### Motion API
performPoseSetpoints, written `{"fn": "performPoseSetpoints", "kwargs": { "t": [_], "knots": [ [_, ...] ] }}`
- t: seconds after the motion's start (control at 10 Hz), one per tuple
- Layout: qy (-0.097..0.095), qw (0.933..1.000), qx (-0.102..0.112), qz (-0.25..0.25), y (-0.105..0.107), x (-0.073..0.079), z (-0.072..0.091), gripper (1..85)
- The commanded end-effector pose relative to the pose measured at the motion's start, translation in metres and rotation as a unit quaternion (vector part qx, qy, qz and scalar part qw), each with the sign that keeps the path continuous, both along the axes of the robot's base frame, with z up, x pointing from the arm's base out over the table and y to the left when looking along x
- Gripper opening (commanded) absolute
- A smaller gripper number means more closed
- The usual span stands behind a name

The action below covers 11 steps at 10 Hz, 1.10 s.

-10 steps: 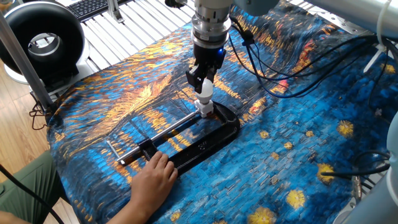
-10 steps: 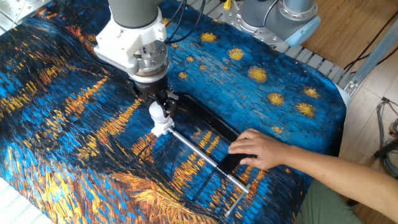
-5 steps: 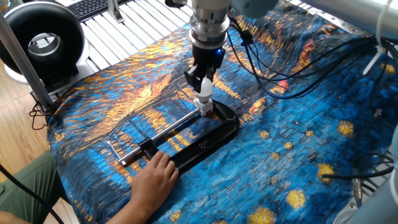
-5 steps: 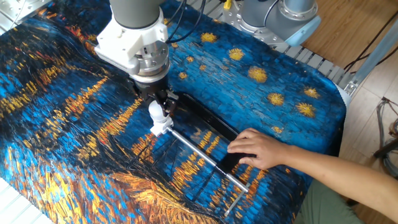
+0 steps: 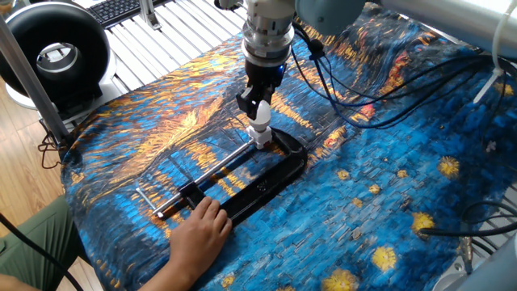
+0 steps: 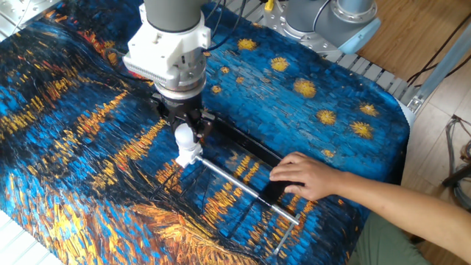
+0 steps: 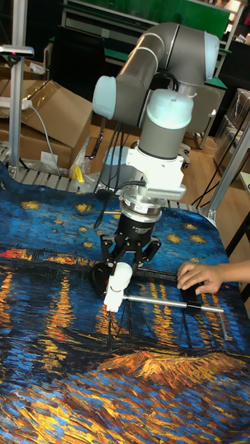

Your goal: Take out the light bulb by rotating it

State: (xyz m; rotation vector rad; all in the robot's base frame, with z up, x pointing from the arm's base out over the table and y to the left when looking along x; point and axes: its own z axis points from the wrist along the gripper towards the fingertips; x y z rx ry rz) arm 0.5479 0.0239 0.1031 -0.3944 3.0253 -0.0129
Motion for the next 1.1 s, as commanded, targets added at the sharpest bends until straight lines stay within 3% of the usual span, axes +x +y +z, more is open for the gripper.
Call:
{"fn": "performPoseSetpoints", "kwargs": {
  "t": [0.0, 0.2, 0.5, 0.6, 0.8, 1.0],
  "knots": [
    [-0.008, 0.9982, -0.015, 0.058, -0.008, 0.003, 0.006, 10.3],
    [-0.008, 0.9948, -0.036, 0.095, -0.012, 0.002, 0.008, 9.7],
    [-0.005, 0.9753, -0.064, 0.211, -0.02, 0.004, 0.009, 7.7],
    [-0.004, 0.9662, -0.07, 0.248, -0.021, 0.005, 0.008, 7.0],
    [-0.006, 0.9406, -0.087, 0.328, -0.025, 0.01, 0.007, 7.0],
    [-0.021, 0.9124, -0.102, 0.396, -0.023, 0.021, 0.007, 6.7]
  ]
}}
